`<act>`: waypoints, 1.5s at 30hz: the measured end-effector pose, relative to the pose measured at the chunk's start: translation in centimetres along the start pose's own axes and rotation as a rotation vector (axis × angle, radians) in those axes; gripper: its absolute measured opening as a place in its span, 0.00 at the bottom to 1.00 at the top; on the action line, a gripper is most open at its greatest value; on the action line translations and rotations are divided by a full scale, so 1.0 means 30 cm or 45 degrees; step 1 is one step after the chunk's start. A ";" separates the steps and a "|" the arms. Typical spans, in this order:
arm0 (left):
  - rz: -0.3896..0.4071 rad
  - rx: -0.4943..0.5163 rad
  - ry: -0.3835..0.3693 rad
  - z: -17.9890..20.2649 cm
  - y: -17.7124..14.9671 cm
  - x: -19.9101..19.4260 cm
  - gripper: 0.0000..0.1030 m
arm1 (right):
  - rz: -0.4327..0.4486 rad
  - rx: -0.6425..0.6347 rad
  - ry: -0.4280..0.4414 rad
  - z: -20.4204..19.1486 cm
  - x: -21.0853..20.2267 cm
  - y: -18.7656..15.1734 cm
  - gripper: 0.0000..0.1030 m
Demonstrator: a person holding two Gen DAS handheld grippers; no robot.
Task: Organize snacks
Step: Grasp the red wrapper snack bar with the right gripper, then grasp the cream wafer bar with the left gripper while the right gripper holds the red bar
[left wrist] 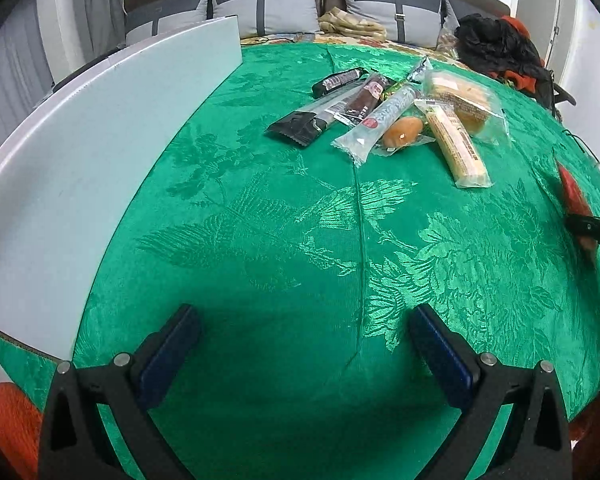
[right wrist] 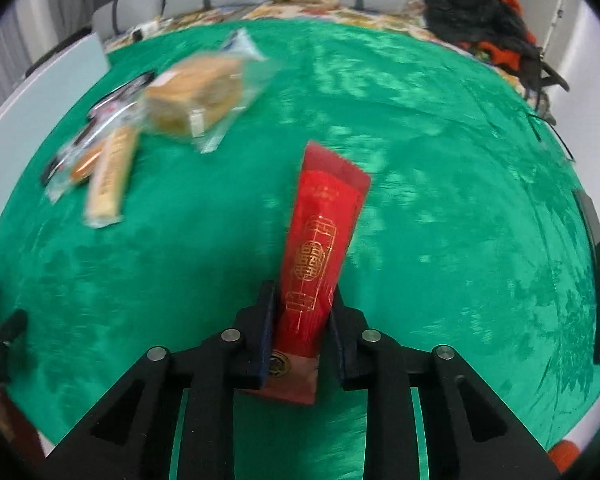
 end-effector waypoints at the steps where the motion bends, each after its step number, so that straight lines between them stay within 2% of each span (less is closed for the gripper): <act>1: -0.001 -0.002 0.001 0.001 -0.002 0.000 1.00 | 0.024 0.016 0.014 0.015 0.002 0.000 0.31; 2: -0.002 -0.004 0.002 0.001 -0.003 -0.001 1.00 | 0.043 0.023 0.015 0.027 0.006 0.002 0.34; 3: -0.004 -0.003 0.001 0.001 -0.003 -0.001 1.00 | 0.059 0.020 0.007 0.037 0.009 0.006 0.43; 4: -0.007 -0.003 -0.001 0.002 -0.004 -0.001 1.00 | 0.067 0.015 -0.002 0.038 0.019 0.016 0.59; 6: -0.015 0.000 -0.004 0.004 -0.006 -0.001 1.00 | 0.078 0.008 -0.020 0.043 0.035 0.025 0.71; 10: -0.028 0.014 -0.017 0.021 -0.013 -0.004 1.00 | 0.140 0.017 -0.025 0.058 0.048 0.034 0.80; 16: -0.049 0.005 -0.149 0.103 -0.017 -0.039 1.00 | 0.172 0.021 -0.024 0.078 0.052 0.035 0.82; 19: -0.074 0.000 -0.251 0.193 0.029 -0.048 1.00 | 0.174 0.026 -0.031 0.075 0.049 0.032 0.82; 22: -0.087 0.007 -0.290 0.295 0.111 -0.031 1.00 | 0.175 0.030 -0.034 0.077 0.051 0.033 0.82; 26: -0.133 0.018 -0.260 0.400 0.212 0.050 0.99 | 0.176 0.032 -0.032 0.077 0.051 0.033 0.82; 28: -0.160 0.005 -0.234 0.436 0.252 0.101 0.95 | 0.177 0.032 -0.031 0.076 0.052 0.034 0.82; 30: -0.195 -0.012 -0.224 0.454 0.270 0.136 0.87 | 0.177 0.032 -0.031 0.077 0.052 0.033 0.82; 31: -0.206 -0.021 -0.211 0.458 0.277 0.148 0.87 | 0.177 0.032 -0.032 0.077 0.052 0.033 0.82; 37: -0.182 0.011 -0.122 0.483 0.318 0.197 0.87 | 0.177 0.032 -0.032 0.079 0.053 0.033 0.82; 39: -0.184 0.065 -0.047 0.496 0.319 0.231 0.80 | 0.178 0.031 -0.031 0.079 0.053 0.033 0.82; 41: -0.196 0.105 0.015 0.496 0.308 0.261 0.65 | 0.178 0.032 -0.029 0.078 0.053 0.034 0.82; 42: -0.175 0.096 -0.003 0.497 0.312 0.257 0.55 | 0.178 0.031 -0.031 0.079 0.053 0.033 0.82; 43: -0.175 0.090 -0.015 0.495 0.312 0.256 0.50 | 0.178 0.031 -0.031 0.078 0.053 0.034 0.82; 45: -0.174 0.104 -0.025 0.496 0.309 0.246 0.28 | 0.178 0.032 -0.031 0.079 0.054 0.033 0.82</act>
Point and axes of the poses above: each gripper's, at about its wrist camera, not at the fingertips, and x roughly the way its jaws point, z to its right, y to its top, the point moved 9 cm from there along x, roughly the way its jaws point, and after that the axes turned 10 degrees about -x, right-handed, at the moved point
